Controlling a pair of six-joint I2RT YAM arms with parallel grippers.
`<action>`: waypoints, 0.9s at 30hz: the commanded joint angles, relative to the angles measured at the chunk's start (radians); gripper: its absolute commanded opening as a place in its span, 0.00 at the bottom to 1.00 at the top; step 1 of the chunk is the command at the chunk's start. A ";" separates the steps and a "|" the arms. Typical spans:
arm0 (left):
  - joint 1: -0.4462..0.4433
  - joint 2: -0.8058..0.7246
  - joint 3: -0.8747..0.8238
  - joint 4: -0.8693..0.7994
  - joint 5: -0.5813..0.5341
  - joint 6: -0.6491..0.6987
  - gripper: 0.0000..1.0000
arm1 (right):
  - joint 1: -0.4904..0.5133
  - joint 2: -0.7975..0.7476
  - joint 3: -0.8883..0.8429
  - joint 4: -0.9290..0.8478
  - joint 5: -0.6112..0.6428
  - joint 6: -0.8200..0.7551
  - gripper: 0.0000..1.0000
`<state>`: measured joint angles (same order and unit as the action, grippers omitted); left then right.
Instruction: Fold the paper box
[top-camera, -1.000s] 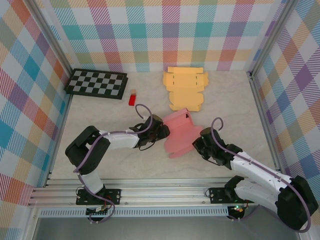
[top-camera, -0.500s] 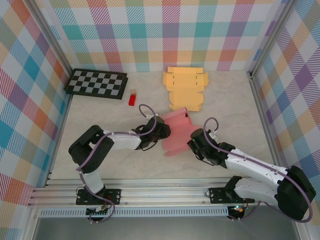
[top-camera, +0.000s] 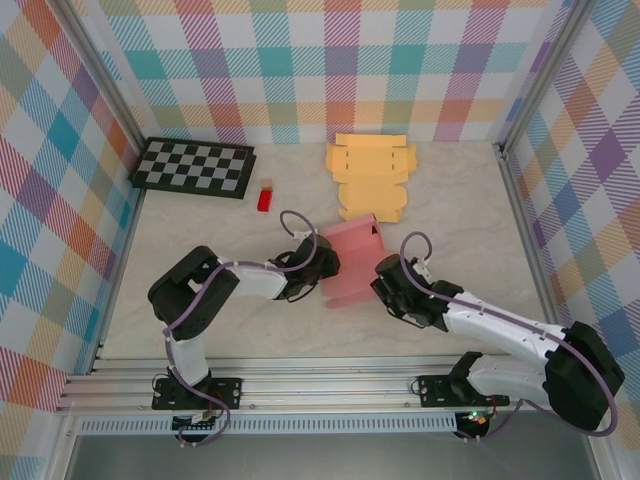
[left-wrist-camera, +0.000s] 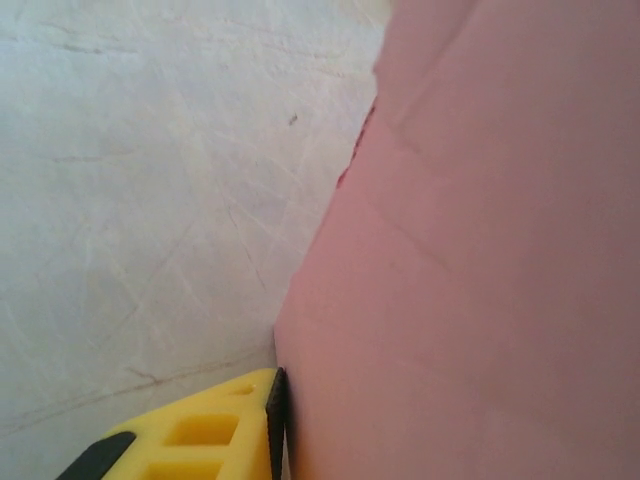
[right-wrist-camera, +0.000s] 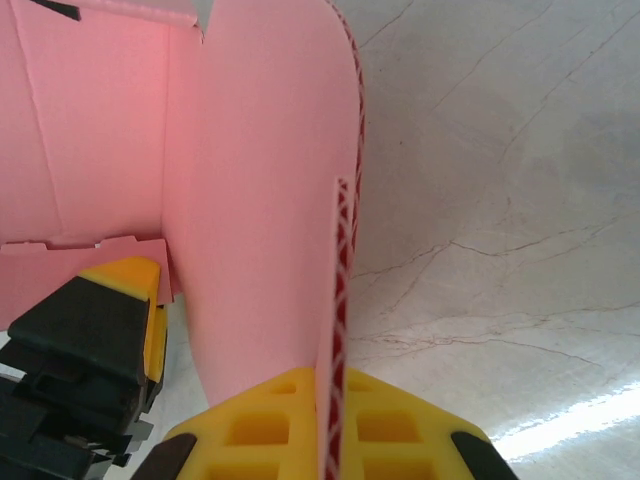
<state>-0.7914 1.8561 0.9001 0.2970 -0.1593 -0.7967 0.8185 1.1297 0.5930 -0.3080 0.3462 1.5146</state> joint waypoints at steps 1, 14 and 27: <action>-0.013 0.034 0.058 -0.046 -0.053 -0.047 0.23 | 0.030 0.026 0.040 0.019 -0.044 0.006 0.00; -0.020 0.158 0.285 -0.540 -0.396 -0.059 0.00 | 0.102 0.063 0.092 -0.001 -0.020 0.016 0.00; -0.018 0.188 0.301 -0.536 -0.362 -0.013 0.03 | 0.104 0.065 0.090 -0.010 0.002 0.020 0.00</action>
<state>-0.8364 1.9877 1.2163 -0.1791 -0.4736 -0.8406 0.8921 1.2037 0.6624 -0.2699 0.4263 1.5406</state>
